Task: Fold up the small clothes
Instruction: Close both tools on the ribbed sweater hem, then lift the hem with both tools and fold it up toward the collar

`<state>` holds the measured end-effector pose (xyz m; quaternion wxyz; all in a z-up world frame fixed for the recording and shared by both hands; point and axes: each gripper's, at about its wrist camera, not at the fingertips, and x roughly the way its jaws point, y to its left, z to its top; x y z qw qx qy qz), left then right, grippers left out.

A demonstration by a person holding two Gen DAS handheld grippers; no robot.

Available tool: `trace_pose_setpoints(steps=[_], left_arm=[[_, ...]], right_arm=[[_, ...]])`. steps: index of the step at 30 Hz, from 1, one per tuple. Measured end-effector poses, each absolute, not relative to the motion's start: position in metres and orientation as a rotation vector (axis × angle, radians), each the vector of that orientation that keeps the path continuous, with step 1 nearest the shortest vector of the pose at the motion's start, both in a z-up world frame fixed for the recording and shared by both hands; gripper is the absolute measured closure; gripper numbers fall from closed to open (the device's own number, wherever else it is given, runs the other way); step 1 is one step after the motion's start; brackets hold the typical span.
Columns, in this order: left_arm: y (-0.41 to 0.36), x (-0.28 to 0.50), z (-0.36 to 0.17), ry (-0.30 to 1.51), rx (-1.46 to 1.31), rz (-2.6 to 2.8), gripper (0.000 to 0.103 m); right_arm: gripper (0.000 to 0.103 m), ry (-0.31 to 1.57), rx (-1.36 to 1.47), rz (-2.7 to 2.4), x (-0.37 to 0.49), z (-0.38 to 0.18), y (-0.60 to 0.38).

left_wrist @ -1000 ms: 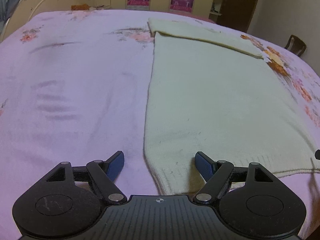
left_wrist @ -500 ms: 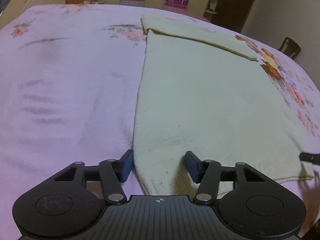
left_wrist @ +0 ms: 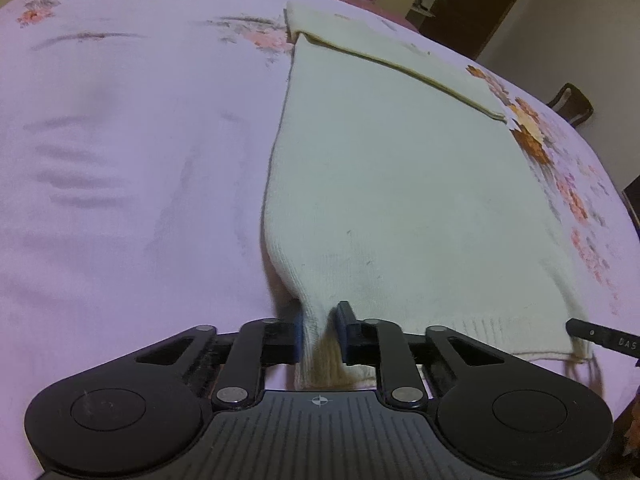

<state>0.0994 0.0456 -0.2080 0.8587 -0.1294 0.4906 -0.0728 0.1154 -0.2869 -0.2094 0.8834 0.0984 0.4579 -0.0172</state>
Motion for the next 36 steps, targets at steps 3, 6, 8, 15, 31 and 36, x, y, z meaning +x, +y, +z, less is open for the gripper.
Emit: trace_pose_setpoints(steps=[3, 6, 8, 15, 31, 36], left_arm=[[0.045, 0.104, -0.206, 1.036, -0.286, -0.18, 0.096], [0.041, 0.109, -0.202, 1.023, -0.271, -0.203, 0.096], [0.04, 0.111, -0.198, 1.011, -0.274, -0.213, 0.096], [0.038, 0.126, -0.17, 0.918, -0.276, -0.235, 0.096], [0.026, 0.219, -0.136, 0.762, -0.336, -0.216, 0.096], [0.024, 0.25, -0.138, 0.748, -0.356, -0.2, 0.096]], right_arm=[[0.094, 0.967, 0.234, -0.005, 0.116, -0.208, -0.288], [0.095, 0.97, 0.26, 0.024, 0.12, -0.204, -0.291], [0.096, 0.961, 0.298, 0.035, 0.122, -0.2, -0.297], [0.096, 0.884, 0.374, 0.091, 0.129, -0.175, -0.308], [0.096, 0.757, 0.399, 0.141, 0.215, -0.132, -0.315], [0.096, 0.741, 0.418, 0.136, 0.251, -0.13, -0.32]])
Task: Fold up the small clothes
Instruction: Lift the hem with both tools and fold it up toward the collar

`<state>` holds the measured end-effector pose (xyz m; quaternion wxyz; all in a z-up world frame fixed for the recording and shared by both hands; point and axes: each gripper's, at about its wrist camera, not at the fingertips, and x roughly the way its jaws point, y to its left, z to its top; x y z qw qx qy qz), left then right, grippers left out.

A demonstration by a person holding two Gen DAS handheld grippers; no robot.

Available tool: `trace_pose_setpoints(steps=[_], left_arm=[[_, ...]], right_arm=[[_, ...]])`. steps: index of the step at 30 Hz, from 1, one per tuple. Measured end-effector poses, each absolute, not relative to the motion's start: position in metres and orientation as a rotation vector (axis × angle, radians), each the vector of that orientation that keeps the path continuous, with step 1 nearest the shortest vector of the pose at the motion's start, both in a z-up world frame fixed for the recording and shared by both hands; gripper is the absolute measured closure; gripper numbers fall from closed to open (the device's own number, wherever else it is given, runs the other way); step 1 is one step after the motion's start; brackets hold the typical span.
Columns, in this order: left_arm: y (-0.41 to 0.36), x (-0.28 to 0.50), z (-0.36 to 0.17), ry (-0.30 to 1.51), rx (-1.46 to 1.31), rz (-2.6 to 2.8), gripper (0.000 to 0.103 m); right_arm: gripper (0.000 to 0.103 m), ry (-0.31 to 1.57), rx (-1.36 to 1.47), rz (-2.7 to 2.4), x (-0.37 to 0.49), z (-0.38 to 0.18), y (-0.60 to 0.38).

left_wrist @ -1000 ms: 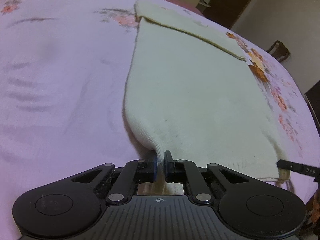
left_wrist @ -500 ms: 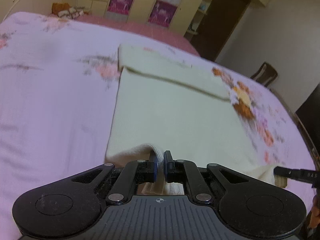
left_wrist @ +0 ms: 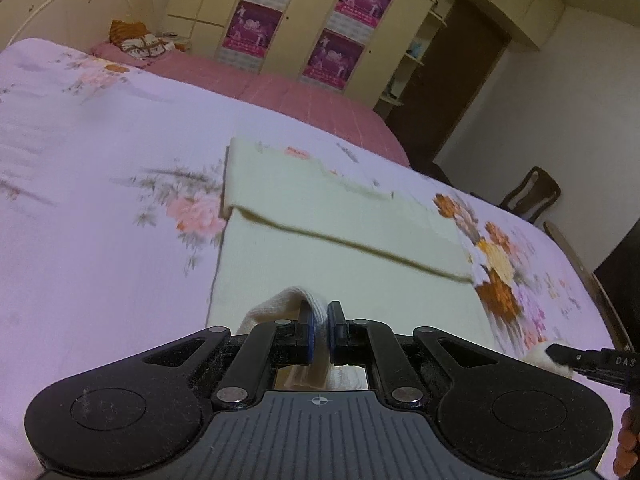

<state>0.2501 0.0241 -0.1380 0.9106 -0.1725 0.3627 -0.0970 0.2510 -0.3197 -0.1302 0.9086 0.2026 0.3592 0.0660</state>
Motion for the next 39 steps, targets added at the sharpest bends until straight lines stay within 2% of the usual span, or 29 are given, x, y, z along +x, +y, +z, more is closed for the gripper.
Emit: trace_pose_setpoints(steps=[27, 39], left_arm=[[0.019, 0.408, -0.172, 0.697, -0.46, -0.12, 0.097], [0.017, 0.48, -0.19, 0.721, -0.444, -0.069, 0.097]], right_arm=[[0.096, 0.694, 0.537, 0.094, 0.415, -0.146, -0.34], [0.096, 0.773, 0.584, 0.05, 0.488, -0.172, -0.355]])
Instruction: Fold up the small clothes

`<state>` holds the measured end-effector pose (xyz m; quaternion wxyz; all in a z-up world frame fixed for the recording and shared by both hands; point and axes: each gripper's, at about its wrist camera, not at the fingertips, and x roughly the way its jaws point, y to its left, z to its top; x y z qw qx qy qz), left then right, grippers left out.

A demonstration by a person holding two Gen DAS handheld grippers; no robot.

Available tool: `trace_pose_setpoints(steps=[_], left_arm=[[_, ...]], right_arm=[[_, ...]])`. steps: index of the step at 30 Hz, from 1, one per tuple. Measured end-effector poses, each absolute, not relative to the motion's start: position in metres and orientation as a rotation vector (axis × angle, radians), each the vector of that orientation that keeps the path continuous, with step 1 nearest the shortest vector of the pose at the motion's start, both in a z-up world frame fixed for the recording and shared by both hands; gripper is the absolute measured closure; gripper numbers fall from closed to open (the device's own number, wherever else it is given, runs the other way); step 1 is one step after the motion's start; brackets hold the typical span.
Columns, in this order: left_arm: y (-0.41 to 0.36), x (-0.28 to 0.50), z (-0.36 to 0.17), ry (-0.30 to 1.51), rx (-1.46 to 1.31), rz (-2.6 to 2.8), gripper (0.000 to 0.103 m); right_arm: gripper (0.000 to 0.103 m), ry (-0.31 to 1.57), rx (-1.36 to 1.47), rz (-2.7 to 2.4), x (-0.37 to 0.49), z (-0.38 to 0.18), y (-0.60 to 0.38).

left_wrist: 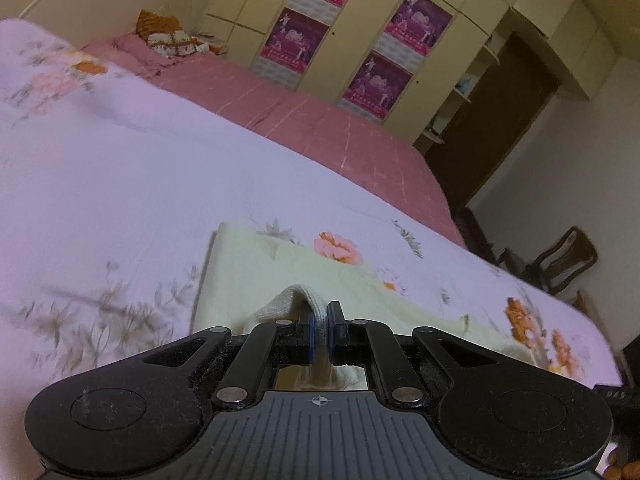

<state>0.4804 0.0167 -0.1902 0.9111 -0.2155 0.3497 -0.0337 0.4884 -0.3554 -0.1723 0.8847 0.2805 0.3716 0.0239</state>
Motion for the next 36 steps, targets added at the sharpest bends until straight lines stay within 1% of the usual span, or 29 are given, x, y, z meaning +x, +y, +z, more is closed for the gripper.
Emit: trace_pose_setpoints(steps=[8, 9, 10, 11, 12, 13, 14, 19, 21, 22, 23, 24, 25, 26, 29, 31, 32, 33, 34, 35, 36], left_arm=[[0.01, 0.511, -0.194, 0.734, -0.358, -0.03, 0.096], [0.011, 0.514, -0.193, 0.738, -0.363, -0.034, 0.09], [0.013, 0.516, -0.193, 0.744, -0.369, -0.035, 0.079], [0.015, 0.518, -0.192, 0.741, -0.373, -0.031, 0.039], [0.016, 0.516, -0.19, 0.727, -0.365, -0.011, 0.014], [0.017, 0.513, -0.186, 0.691, -0.345, 0.014, 0.013], [0.018, 0.511, -0.183, 0.664, -0.323, 0.013, 0.013], [0.024, 0.511, -0.186, 0.698, -0.27, 0.005, 0.013], [0.02, 0.509, -0.192, 0.712, -0.224, 0.0, 0.013], [0.018, 0.508, -0.195, 0.716, -0.2, -0.002, 0.015], [0.016, 0.508, -0.198, 0.72, -0.18, -0.007, 0.021], [0.015, 0.509, -0.2, 0.728, -0.169, -0.01, 0.027], [0.014, 0.511, -0.203, 0.738, -0.165, -0.011, 0.029], [0.013, 0.512, -0.204, 0.741, -0.165, -0.005, 0.031], [0.01, 0.515, -0.202, 0.729, -0.152, 0.005, 0.032], [0.005, 0.519, -0.203, 0.733, -0.133, -0.007, 0.043], [0.001, 0.519, -0.206, 0.739, -0.117, -0.013, 0.056], [-0.003, 0.518, -0.207, 0.741, -0.093, -0.015, 0.066], [-0.003, 0.521, -0.208, 0.738, -0.081, -0.016, 0.071], [-0.004, 0.522, -0.208, 0.734, -0.073, -0.014, 0.08], [-0.004, 0.521, -0.207, 0.725, -0.076, -0.009, 0.089]], right_arm=[[0.094, 0.794, 0.556, 0.027, 0.521, -0.182, -0.359], [0.092, 0.792, 0.566, 0.03, 0.524, -0.183, -0.361], [0.086, 0.785, 0.578, 0.027, 0.526, -0.184, -0.362], [0.077, 0.773, 0.588, 0.024, 0.527, -0.184, -0.364], [0.074, 0.762, 0.59, 0.02, 0.528, -0.182, -0.366], [0.072, 0.754, 0.591, 0.021, 0.529, -0.181, -0.367], [0.071, 0.746, 0.59, 0.025, 0.529, -0.179, -0.369], [0.071, 0.713, 0.495, 0.002, 0.527, -0.168, -0.371], [0.068, 0.695, 0.472, -0.008, 0.525, -0.165, -0.373], [0.065, 0.692, 0.452, -0.012, 0.524, -0.165, -0.373], [0.063, 0.696, 0.428, -0.008, 0.525, -0.166, -0.371], [0.063, 0.712, 0.4, 0.0, 0.526, -0.168, -0.368], [0.063, 0.729, 0.381, 0.008, 0.527, -0.172, -0.366], [0.063, 0.751, 0.355, 0.011, 0.53, -0.177, -0.362], [0.063, 0.775, 0.298, 0.005, 0.536, -0.188, -0.354], [0.063, 0.771, 0.264, 0.011, 0.539, -0.19, -0.346], [0.067, 0.769, 0.241, 0.019, 0.54, -0.191, -0.342], [0.069, 0.772, 0.209, 0.026, 0.542, -0.191, -0.335], [0.077, 0.771, 0.183, 0.032, 0.543, -0.191, -0.33], [0.089, 0.767, 0.157, 0.043, 0.544, -0.19, -0.324], [0.093, 0.763, 0.138, 0.049, 0.544, -0.189, -0.32]])
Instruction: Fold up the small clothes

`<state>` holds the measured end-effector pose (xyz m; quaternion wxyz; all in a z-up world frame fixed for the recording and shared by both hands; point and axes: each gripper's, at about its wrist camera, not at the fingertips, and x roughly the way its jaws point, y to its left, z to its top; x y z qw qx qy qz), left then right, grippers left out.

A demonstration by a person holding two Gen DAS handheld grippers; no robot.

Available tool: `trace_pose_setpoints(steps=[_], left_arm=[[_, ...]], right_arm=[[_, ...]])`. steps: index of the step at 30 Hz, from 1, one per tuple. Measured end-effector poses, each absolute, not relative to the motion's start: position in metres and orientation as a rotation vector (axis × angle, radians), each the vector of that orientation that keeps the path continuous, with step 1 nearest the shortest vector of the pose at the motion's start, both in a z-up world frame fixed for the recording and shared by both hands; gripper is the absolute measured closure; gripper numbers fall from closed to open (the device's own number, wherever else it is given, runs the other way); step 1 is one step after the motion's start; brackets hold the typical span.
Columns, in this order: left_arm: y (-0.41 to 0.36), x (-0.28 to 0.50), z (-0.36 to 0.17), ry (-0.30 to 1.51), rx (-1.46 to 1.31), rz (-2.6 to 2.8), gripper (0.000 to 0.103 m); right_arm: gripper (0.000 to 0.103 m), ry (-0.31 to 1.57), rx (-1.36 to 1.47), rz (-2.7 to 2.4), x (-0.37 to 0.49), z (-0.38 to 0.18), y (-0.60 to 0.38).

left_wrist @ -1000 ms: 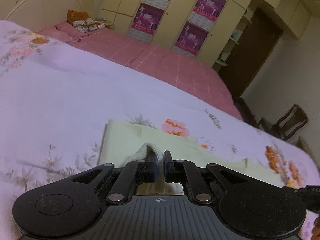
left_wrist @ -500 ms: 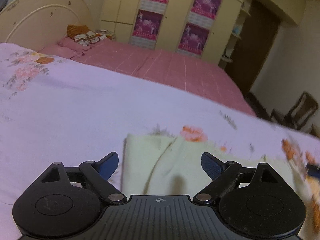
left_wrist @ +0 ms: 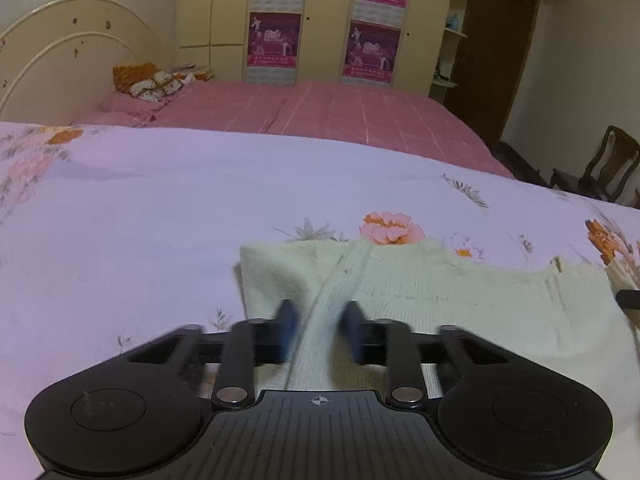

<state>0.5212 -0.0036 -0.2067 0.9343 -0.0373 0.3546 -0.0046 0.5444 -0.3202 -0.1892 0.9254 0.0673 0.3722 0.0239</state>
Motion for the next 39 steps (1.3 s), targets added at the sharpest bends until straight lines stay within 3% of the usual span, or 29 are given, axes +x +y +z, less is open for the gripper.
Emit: trace_pose_setpoints(steps=[1, 9, 15, 17, 20, 28, 39], left_arm=[[-0.004, 0.52, -0.204, 0.713, -0.081, -0.007, 0.092], [0.007, 0.511, -0.208, 0.652, -0.093, 0.062, 0.101], [0.001, 0.512, -0.212, 0.666, -0.065, 0.071, 0.101], [0.003, 0.51, -0.205, 0.643, -0.047, 0.094, 0.101], [0.003, 0.502, -0.195, 0.65, -0.045, 0.098, 0.101], [-0.031, 0.472, -0.175, 0.64, 0.049, 0.001, 0.101], [-0.07, 0.456, -0.199, 0.711, 0.137, -0.078, 0.096]], right_arm=[[0.098, 0.756, 0.124, 0.054, 0.543, -0.188, -0.317], [0.099, 0.624, 0.119, 0.004, 0.535, -0.166, -0.322], [0.098, 0.733, 0.102, -0.054, 0.547, -0.2, -0.334], [0.087, 0.719, 0.103, -0.077, 0.543, -0.198, -0.336], [0.082, 0.686, 0.133, -0.086, 0.534, -0.186, -0.339], [0.082, 0.659, 0.093, 0.099, 0.504, -0.16, -0.288], [0.081, 0.746, 0.063, 0.216, 0.491, -0.186, -0.223]])
